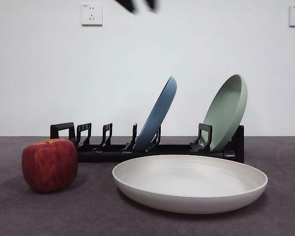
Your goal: Take the yellow plate from the plate rack,put the plate on the table,take the apple from the table,put the apple in the plate
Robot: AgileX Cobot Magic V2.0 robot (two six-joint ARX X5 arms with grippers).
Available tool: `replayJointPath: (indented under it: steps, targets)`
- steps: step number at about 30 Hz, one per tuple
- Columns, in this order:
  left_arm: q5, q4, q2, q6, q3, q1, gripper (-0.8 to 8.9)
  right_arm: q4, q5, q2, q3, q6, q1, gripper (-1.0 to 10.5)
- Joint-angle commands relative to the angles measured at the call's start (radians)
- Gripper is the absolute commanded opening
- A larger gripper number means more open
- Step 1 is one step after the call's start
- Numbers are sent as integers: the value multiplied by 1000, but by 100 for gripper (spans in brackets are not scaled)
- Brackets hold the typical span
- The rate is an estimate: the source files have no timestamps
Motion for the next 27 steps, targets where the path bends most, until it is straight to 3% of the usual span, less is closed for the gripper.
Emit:
replayJointPath:
  steps: [1, 3, 7, 14, 21, 27]
  targets:
    - [-7, -24, -55, 13, -2, 113, 220, 7, 1, 30, 4, -39, 58, 288]
    - [-7, -53, -106, 13, -2, 202, 220, 7, 3, 60, 6, -52, 114, 300]
    - [-7, -101, -198, 15, -2, 354, 220, 3, 90, 132, 33, -80, 238, 477]
    - [-7, -142, -375, 20, -2, 547, 220, -75, 286, 307, 156, -190, 468, 482]
    - [-8, -150, -543, 23, -2, 595, 220, -184, 410, 538, 321, -279, 622, 481]
    - [-7, -192, -660, 22, -2, 595, 220, -210, 419, 745, 418, -307, 695, 480]
